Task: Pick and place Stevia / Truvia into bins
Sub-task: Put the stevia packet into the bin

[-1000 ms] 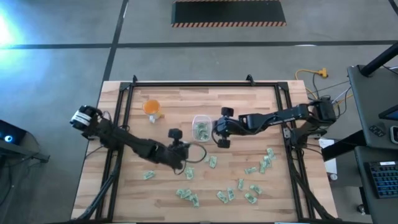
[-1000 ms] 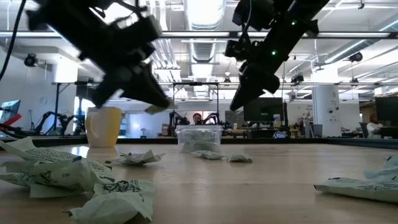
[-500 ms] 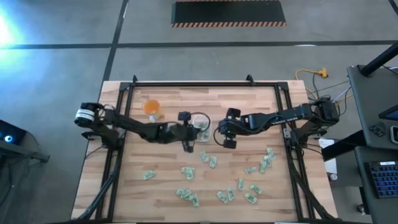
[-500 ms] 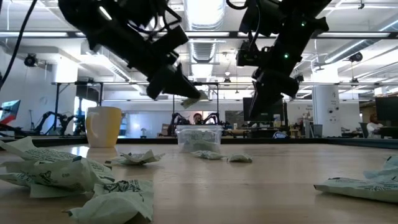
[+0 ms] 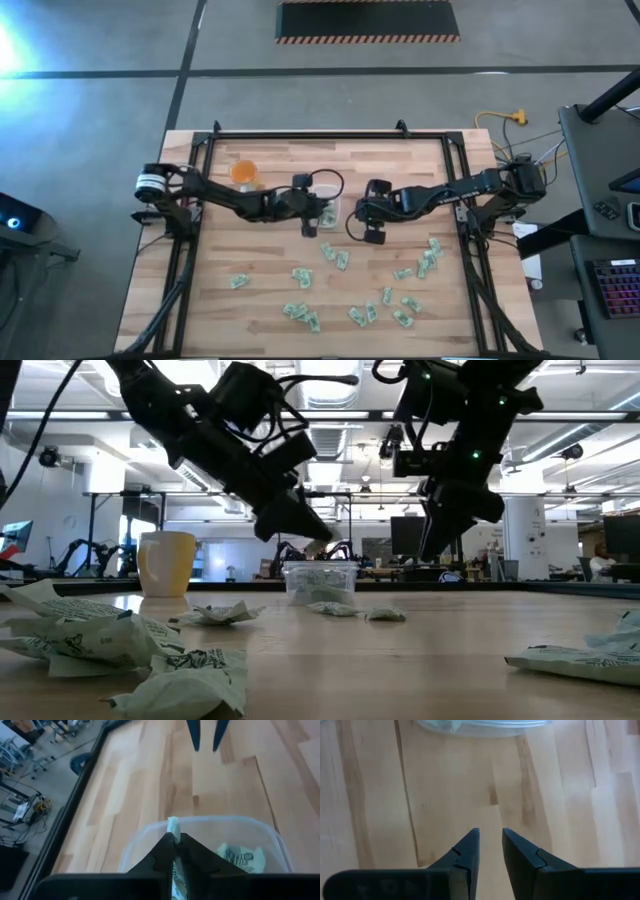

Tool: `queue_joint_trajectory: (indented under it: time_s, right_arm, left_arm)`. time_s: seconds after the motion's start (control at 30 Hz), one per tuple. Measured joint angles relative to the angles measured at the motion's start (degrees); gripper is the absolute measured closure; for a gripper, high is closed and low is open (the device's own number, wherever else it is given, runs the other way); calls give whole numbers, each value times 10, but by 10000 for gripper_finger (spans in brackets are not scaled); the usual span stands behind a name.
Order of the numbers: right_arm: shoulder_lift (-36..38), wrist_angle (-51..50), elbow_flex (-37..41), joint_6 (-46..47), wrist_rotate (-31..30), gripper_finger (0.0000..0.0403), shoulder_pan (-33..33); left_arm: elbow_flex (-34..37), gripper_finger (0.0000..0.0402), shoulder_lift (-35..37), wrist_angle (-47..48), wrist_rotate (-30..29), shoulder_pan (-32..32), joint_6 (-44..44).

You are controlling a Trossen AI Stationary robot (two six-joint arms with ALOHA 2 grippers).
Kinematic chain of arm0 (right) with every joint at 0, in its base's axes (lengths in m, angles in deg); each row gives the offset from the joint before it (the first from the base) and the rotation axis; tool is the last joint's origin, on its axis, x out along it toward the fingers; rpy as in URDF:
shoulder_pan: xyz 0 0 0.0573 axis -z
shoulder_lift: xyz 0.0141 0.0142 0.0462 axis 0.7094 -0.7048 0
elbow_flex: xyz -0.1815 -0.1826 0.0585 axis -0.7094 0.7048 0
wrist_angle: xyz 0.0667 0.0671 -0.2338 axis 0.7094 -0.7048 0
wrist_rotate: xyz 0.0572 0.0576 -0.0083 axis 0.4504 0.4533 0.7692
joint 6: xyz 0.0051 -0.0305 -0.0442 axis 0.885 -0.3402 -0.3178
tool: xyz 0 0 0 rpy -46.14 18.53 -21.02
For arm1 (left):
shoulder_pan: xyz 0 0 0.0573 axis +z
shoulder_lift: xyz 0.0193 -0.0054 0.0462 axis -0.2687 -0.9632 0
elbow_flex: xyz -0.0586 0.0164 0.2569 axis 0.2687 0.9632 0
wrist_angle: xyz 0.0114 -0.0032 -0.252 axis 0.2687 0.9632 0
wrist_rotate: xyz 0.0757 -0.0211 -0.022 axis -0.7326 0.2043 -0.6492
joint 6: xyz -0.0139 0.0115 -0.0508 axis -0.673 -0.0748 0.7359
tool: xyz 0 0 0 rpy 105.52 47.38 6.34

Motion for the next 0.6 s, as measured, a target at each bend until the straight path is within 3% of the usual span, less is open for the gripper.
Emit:
queue_joint_trajectory:
  time_s: [0.33,0.6]
  right_arm:
    - [0,-72,8,82,43,339,-35]
    - [0,-193,25,210,42,339,-97]
  left_arm:
    - [-13,271,-11,-8,-9,1,-13]
    - [-12,242,47,93,-19,-5,7]
